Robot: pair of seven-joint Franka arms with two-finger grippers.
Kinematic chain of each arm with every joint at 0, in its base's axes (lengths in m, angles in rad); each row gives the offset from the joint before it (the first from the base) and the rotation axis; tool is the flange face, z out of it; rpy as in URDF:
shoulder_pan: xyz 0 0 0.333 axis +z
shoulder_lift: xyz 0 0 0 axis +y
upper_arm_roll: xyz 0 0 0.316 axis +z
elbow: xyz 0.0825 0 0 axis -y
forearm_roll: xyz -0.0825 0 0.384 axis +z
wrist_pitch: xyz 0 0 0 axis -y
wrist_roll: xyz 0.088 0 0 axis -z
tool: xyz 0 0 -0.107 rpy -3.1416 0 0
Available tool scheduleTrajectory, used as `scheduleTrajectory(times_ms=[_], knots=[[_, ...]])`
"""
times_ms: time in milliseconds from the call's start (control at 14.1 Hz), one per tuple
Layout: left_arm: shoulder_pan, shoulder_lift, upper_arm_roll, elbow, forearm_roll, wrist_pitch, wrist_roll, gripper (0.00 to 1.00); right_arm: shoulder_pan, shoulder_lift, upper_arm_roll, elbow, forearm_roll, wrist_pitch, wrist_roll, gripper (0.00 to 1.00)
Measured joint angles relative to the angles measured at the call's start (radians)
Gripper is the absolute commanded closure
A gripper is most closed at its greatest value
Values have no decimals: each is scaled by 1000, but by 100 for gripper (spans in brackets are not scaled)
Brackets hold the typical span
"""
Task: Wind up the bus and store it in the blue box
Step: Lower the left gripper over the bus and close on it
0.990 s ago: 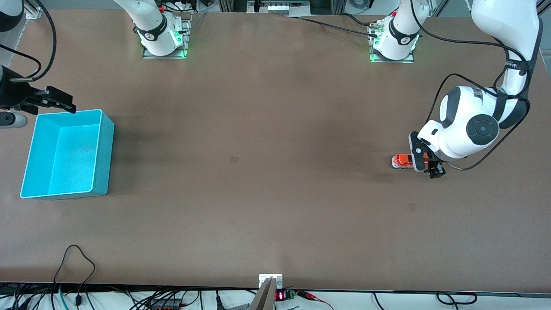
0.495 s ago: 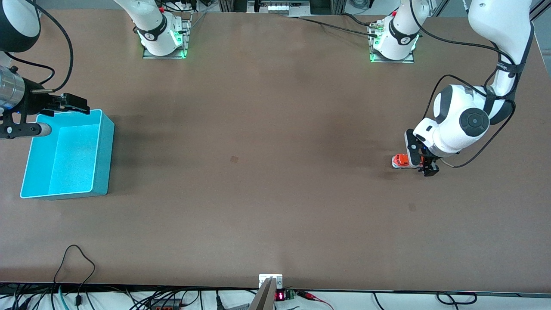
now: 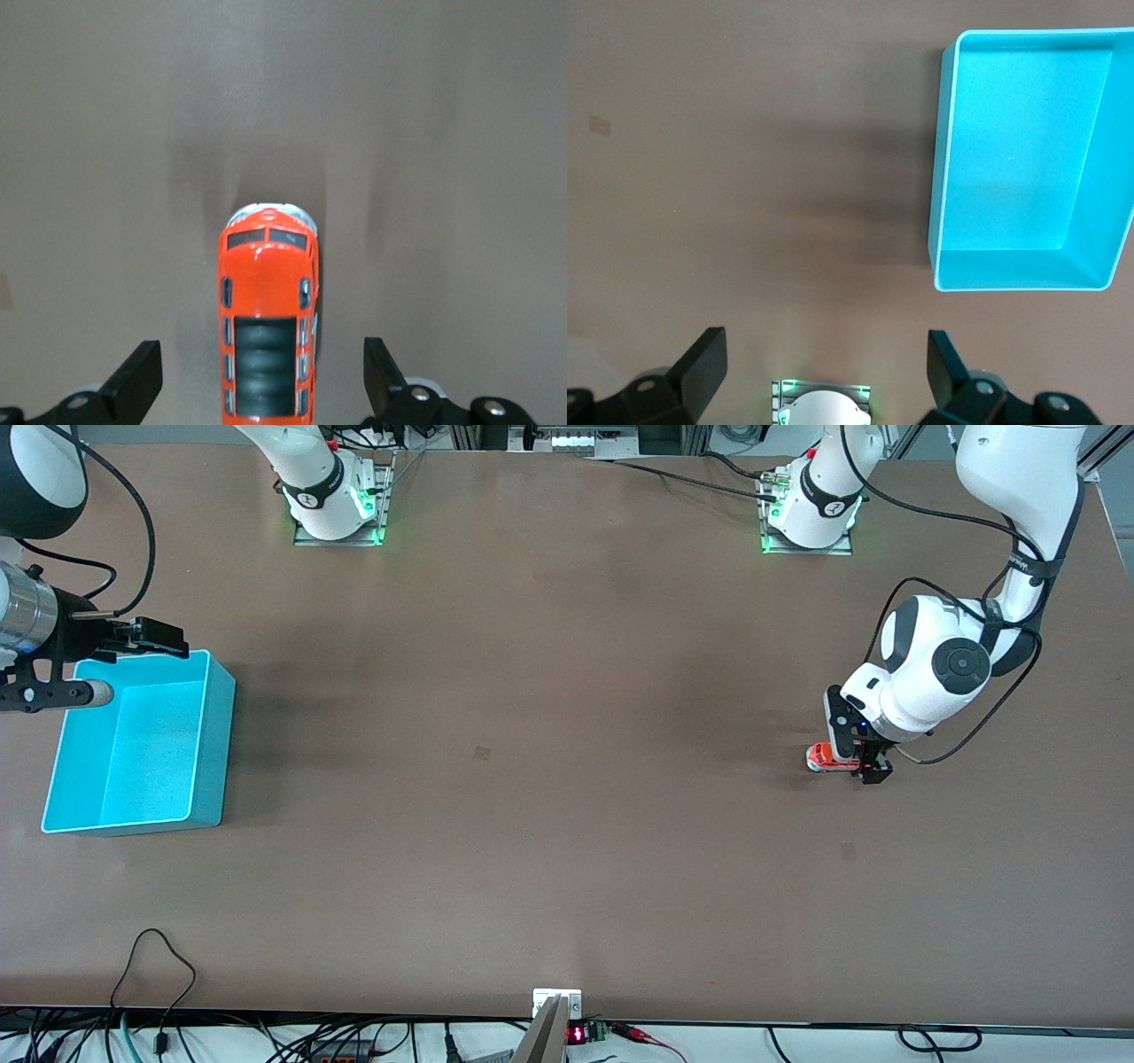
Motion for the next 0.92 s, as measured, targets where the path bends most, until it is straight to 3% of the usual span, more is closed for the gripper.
scheduleTrajectory(times_ms=[566,707,920], knots=[[11,44,-3,-18,0,34,0,0,0,1,0,0,0,-1,0,0],[16,55,-3,-18,0,49,0,8,0,1,0,0,0,-1,0,0],[16,56,-3,-18,0,56,1,38,0,1,0,0,0,-1,0,0]])
